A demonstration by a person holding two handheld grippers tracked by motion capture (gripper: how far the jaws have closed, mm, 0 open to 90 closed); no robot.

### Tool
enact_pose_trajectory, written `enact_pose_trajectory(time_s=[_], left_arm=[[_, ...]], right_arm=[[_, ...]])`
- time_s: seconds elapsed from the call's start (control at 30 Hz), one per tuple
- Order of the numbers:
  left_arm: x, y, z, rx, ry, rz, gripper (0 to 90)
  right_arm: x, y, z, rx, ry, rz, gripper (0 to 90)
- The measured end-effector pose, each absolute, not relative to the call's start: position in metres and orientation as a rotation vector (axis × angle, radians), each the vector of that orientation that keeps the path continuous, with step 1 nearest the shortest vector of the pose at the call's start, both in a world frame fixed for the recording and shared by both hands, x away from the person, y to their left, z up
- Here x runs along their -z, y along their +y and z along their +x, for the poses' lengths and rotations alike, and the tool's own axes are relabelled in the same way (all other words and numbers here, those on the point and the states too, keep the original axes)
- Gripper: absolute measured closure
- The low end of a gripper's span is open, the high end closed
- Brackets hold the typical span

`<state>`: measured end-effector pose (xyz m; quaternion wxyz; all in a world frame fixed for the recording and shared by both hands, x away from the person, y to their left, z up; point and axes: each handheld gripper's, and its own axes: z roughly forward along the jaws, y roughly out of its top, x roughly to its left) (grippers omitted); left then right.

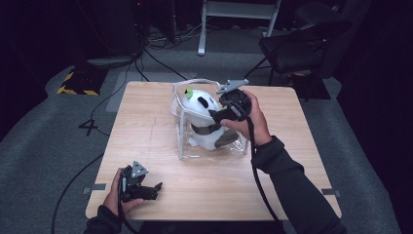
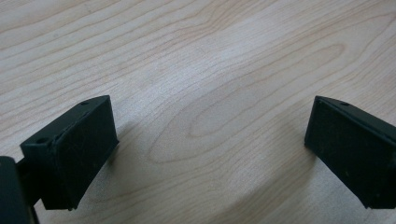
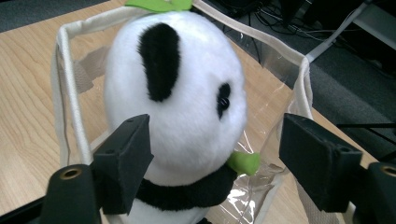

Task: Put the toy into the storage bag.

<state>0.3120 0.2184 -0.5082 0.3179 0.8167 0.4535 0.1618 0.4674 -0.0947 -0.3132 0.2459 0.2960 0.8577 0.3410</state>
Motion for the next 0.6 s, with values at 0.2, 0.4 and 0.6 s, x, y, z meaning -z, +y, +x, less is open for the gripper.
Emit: enact_pose_trajectory(time_s=[0.2,0.4,0.6], left_arm=[[0.508,0.218,0.312,-0.423,1.195,2.149,2.4],[0.508,0.218,0.312,-0.423,1.195,2.149,2.4],[0.508,0.218,0.312,-0.424,1.194,2.15,2.4]], right_arm=[[0.313,-0.096,0.467,-0.953,2.347,0.796,25.7],[0.309,-0.102,0.464,-0.981,2.352,0.789,25.5],[0.304,-0.109,0.462,-0.997,2.35,0.774,25.2]])
